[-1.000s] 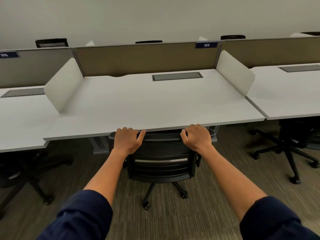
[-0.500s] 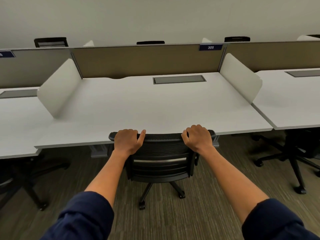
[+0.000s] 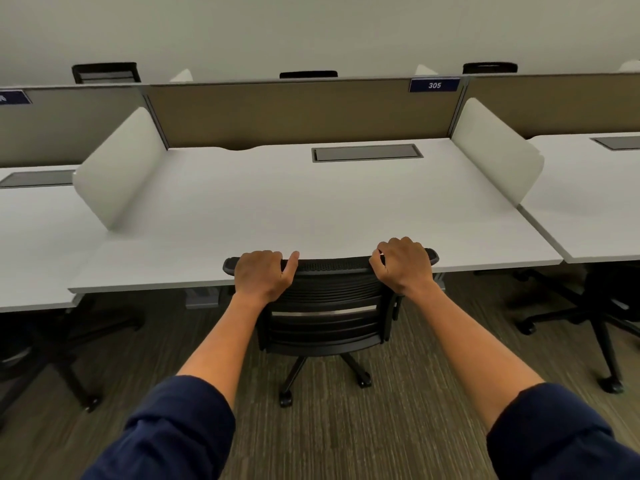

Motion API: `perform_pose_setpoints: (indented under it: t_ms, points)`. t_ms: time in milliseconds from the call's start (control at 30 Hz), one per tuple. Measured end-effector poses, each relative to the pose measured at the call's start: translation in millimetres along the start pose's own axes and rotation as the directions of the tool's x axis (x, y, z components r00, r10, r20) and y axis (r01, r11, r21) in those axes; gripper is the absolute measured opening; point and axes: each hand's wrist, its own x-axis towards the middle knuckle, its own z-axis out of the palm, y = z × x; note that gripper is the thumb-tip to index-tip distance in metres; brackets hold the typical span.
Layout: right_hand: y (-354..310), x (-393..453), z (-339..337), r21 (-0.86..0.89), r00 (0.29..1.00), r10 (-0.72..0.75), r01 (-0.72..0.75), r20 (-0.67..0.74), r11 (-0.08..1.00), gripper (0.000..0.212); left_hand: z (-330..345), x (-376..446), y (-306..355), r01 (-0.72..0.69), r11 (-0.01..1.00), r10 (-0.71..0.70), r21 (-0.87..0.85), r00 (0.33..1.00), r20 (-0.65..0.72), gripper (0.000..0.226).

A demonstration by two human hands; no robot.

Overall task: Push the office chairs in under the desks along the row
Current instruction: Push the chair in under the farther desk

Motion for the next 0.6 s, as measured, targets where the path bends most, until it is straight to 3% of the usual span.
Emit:
perform_pose_setpoints:
  t_ms: [133, 233, 367, 600]
  points:
    - [-5, -8, -2, 0.033, 0.998, 0.058, -0.058, -0.002, 0.998, 0.053, -1, 1, -1, -0.023, 0.999, 0.023, -0.041, 1.000, 0.019, 0.077]
    - [-11, -28, -4, 0.087, 0.995, 0.050, -0.043, -0.086, 0.995, 0.052, -5, -7, 4, -0.023, 0.997, 0.025, -0.079, 0.999, 0.026, 0.076]
    - [-22, -65, -12, 0.075, 0.985, 0.044, -0.032, -0.168, 0.997, 0.060, -16, -33, 29, -0.094, 0.990, 0.088, -0.105, 0.994, -0.065, 0.082]
    - [-21, -124, -26, 0.043, 0.979, 0.156, -0.152, -0.134, 0.987, 0.077, -12, -78, 85, -0.224, 0.966, 0.216, -0.130, 0.973, -0.078, 0.087]
